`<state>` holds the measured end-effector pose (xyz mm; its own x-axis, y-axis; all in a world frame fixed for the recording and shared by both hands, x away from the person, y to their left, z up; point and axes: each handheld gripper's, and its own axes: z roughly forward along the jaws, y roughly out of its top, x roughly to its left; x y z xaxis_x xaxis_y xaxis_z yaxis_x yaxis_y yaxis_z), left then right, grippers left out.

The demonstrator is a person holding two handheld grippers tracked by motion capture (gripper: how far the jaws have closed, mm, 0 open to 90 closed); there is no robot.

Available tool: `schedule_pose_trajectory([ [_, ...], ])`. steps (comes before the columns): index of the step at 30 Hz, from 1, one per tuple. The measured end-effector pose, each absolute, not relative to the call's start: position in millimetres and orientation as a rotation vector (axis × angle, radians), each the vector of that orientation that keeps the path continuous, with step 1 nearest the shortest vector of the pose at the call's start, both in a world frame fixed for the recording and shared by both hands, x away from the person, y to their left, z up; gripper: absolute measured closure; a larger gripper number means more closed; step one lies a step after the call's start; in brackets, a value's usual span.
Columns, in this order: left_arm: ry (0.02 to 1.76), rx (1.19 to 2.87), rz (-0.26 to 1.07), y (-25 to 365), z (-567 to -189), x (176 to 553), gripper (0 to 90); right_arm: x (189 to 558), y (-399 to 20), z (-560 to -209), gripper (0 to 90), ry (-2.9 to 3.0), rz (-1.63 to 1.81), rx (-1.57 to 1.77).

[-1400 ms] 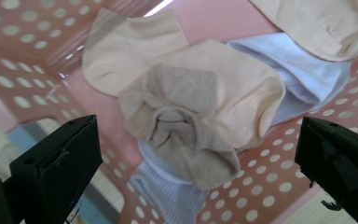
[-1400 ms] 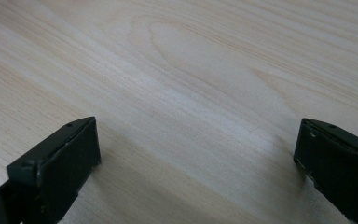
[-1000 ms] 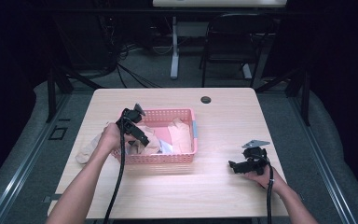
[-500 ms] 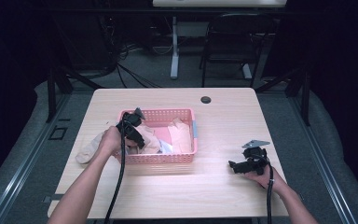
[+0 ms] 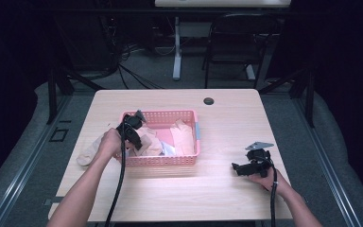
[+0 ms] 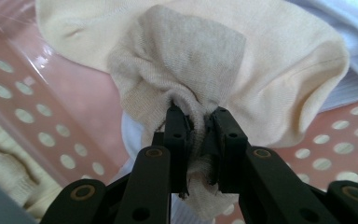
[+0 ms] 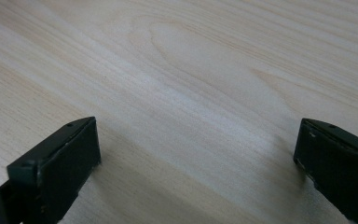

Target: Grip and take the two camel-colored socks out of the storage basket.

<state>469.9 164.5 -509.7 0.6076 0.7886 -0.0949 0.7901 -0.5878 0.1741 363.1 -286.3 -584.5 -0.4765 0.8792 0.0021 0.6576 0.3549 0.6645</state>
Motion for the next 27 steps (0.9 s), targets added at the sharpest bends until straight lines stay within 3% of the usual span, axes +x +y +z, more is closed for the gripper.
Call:
schedule_pose_trajectory([
  [27,1.238,2.631,0.074,166,-458,468,77.9,363,-286,-584,0.0,2.264,0.864,1.354],
])
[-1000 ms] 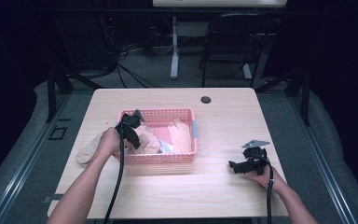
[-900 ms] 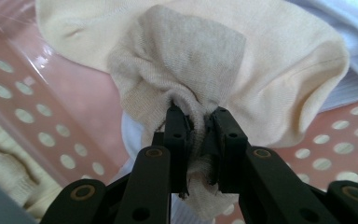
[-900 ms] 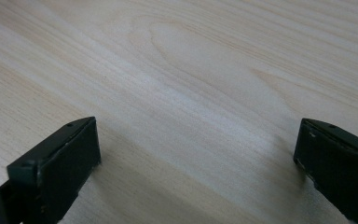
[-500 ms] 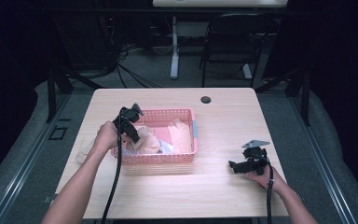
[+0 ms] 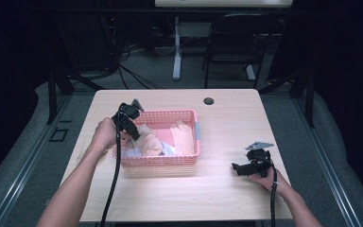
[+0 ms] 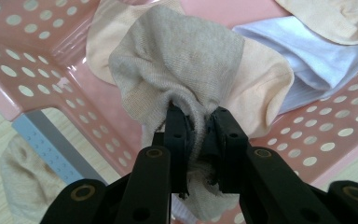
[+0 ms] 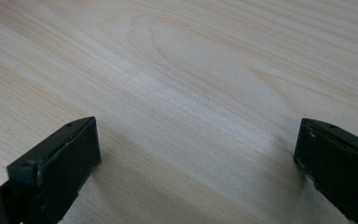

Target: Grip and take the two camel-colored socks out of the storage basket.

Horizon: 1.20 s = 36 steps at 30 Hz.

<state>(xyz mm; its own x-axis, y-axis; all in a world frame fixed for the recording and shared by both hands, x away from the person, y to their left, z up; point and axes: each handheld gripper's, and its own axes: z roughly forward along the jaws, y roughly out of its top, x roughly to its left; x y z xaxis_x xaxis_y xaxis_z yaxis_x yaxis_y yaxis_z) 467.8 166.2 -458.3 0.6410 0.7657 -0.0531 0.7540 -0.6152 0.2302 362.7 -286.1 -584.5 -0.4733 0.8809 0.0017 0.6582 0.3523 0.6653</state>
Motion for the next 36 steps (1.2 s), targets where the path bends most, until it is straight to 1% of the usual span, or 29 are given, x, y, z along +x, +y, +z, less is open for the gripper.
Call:
schedule_pose_trajectory([
  [9,1.211,2.629,0.072,166,-448,468,78.0,363,-286,-584,0.0,2.270,0.863,1.351],
  [19,1.179,2.633,0.103,162,-427,465,78.0,363,-286,-585,0.0,2.265,0.864,1.352],
  [31,1.175,2.618,0.125,169,-404,463,78.0,362,-286,-584,0.0,2.265,0.862,1.354],
  [36,1.185,2.603,0.140,179,-392,462,78.1,362,-287,-584,0.0,2.265,0.862,1.353],
])
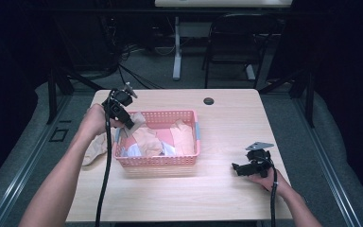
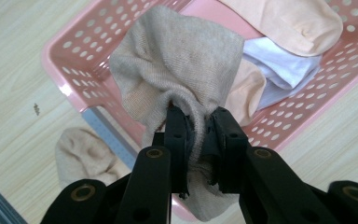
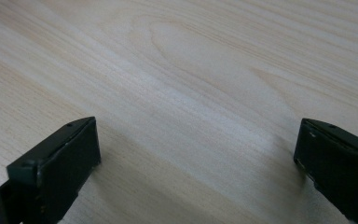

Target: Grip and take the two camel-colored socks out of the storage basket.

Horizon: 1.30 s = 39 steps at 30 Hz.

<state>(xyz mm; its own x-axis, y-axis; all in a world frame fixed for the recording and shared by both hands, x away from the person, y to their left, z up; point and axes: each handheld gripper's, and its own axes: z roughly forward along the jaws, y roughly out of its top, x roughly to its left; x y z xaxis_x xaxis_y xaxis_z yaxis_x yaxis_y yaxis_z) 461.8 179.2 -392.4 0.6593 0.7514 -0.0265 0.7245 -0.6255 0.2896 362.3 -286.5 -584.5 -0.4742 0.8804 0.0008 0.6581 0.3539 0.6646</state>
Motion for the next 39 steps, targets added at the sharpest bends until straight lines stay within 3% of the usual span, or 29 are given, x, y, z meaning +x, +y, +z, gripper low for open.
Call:
schedule_pose_trajectory([
  [9,1.232,2.586,0.174,204,-381,459,78.0,362,-287,-584,0.0,2.265,0.863,1.352],
  [23,1.398,2.500,0.210,276,-376,445,78.1,362,-287,-584,0.0,2.267,0.863,1.353],
  [39,1.547,2.452,0.177,311,-443,441,77.9,362,-286,-584,0.0,2.263,0.861,1.357],
])
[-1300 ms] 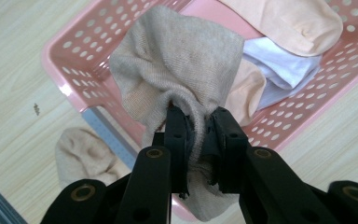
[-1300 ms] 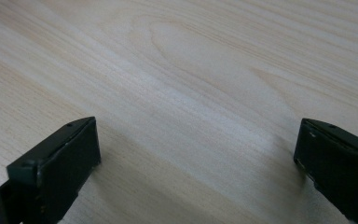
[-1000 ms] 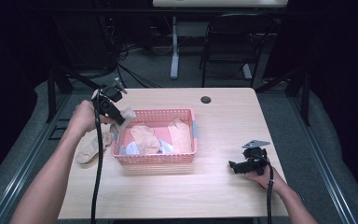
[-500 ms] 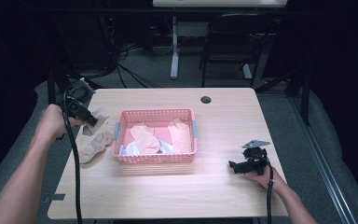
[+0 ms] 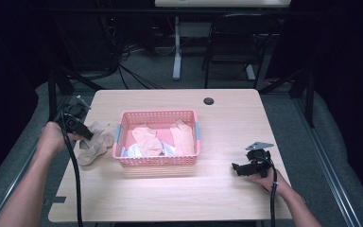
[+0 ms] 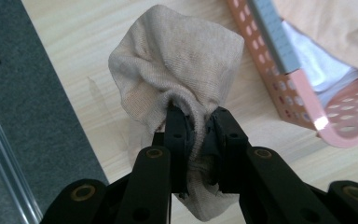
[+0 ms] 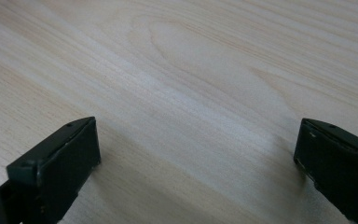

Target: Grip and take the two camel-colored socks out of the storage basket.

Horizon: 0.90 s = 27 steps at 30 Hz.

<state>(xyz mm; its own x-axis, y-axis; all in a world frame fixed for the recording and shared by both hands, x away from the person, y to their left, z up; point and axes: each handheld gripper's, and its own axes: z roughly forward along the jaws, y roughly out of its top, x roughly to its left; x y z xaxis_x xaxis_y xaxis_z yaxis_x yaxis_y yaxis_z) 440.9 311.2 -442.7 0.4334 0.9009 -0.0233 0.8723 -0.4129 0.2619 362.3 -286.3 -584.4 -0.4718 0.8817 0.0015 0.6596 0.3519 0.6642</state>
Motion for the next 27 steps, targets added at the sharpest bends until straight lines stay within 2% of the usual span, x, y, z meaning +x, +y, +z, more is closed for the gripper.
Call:
schedule_pose_trajectory([
  [11,1.634,2.415,0.072,314,-518,442,77.7,362,-286,-584,0.0,2.263,0.860,1.357],
  [17,1.632,2.408,0.071,313,-526,441,75.4,362,-286,-584,0.0,2.263,0.861,1.357],
  [19,1.632,2.408,0.063,313,-522,442,67.9,362,-286,-584,0.0,2.263,0.860,1.357],
  [21,1.630,2.401,0.068,313,-517,441,53.9,362,-286,-584,0.0,2.263,0.860,1.357],
  [22,1.630,2.401,0.068,313,-517,441,43.8,362,-286,-584,0.0,2.263,0.860,1.357],
  [23,1.639,2.398,0.072,312,-513,441,29.7,362,-286,-584,0.0,2.262,0.860,1.358],
  [24,1.643,2.400,0.078,312,-510,441,21.3,362,-286,-584,0.0,2.262,0.860,1.357],
  [25,1.627,2.384,0.103,312,-499,440,16.2,362,-286,-584,0.0,2.263,0.860,1.357],
  [26,1.627,2.384,0.103,312,-499,440,14.3,362,-286,-584,0.0,2.262,0.861,1.357],
  [27,1.609,2.372,0.127,311,-484,439,13.1,362,-286,-584,0.0,2.263,0.860,1.357],
])
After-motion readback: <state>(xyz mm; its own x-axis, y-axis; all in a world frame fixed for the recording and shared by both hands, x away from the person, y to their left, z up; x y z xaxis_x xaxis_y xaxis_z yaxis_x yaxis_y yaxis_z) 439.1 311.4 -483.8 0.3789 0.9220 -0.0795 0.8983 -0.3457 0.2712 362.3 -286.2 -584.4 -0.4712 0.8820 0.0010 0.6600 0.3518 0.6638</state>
